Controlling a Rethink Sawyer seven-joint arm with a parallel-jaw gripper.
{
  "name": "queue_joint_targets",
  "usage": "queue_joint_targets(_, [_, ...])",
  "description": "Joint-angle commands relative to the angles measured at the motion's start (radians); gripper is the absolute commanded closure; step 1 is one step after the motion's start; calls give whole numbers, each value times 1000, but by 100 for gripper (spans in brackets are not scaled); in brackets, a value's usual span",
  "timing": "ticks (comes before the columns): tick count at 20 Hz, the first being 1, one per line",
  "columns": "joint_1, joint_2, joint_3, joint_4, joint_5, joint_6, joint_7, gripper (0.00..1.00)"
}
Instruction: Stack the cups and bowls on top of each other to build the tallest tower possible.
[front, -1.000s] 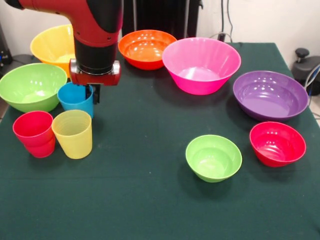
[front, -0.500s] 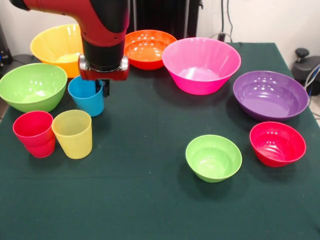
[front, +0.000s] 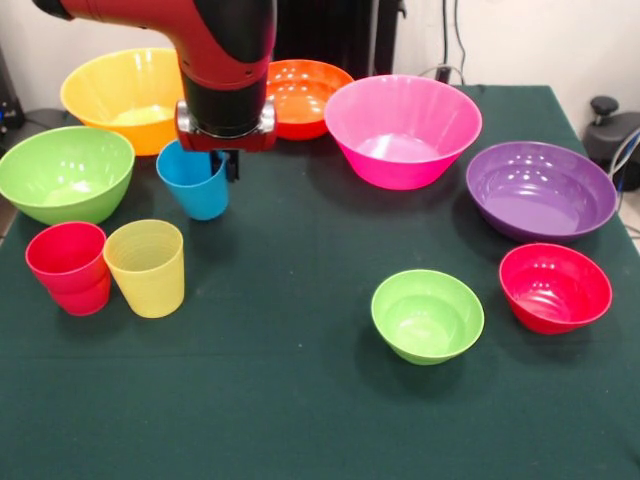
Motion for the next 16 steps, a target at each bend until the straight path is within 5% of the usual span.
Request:
queue_joint_targets(1, [46, 17, 108, -96, 32, 123, -56, 100])
queue_joint_targets(16, [50, -15, 120, -165, 20, 174, -90, 100])
